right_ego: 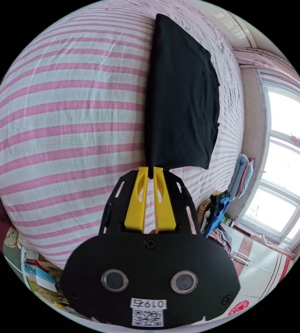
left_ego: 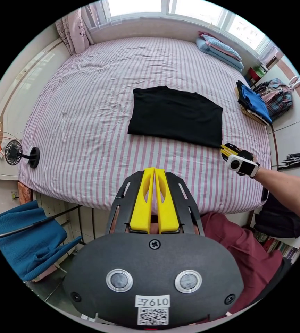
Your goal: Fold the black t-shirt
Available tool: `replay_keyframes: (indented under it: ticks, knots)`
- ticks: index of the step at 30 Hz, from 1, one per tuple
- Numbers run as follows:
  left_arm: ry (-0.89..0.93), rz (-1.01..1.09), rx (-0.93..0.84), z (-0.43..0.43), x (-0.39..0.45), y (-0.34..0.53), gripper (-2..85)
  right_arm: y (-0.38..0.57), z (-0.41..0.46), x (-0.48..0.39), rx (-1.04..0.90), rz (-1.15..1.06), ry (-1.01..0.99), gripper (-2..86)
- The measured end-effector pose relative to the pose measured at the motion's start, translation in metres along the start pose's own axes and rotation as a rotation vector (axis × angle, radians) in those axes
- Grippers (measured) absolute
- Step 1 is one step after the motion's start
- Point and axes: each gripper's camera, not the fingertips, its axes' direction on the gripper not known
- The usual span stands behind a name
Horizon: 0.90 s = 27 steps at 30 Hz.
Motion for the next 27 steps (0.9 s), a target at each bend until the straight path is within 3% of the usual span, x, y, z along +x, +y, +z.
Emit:
replay_keyframes:
  ticks: [6, 16, 20, 22, 27]
  knots:
    - [0.006, 0.000, 0.004, 0.049, -0.038, -0.028, 0.9, 0.008, 0.023, 0.003, -0.057, -0.058, 0.003, 0.3]
    - [-0.232, 0.241, -0.056, 0.197, -0.097, -0.098, 1.4, 0.036, 0.050, 0.014, -0.096, -0.039, -0.033, 7.6]
    - [0.196, 0.049, 0.028, 0.232, -0.169, -0.121, 3.6, 0.071, 0.051, 0.036, -0.043, 0.205, -0.140, 3.8]
    - [0.235, -0.026, 0.020, 0.250, -0.194, -0.129, 5.5, 0.094, 0.062, 0.054, -0.071, 0.428, -0.219, 3.3]
    - [0.336, -0.101, -0.066, 0.305, -0.233, -0.144, 12.7, 0.127, 0.078, 0.059, -0.043, 0.654, -0.242, 0.4]
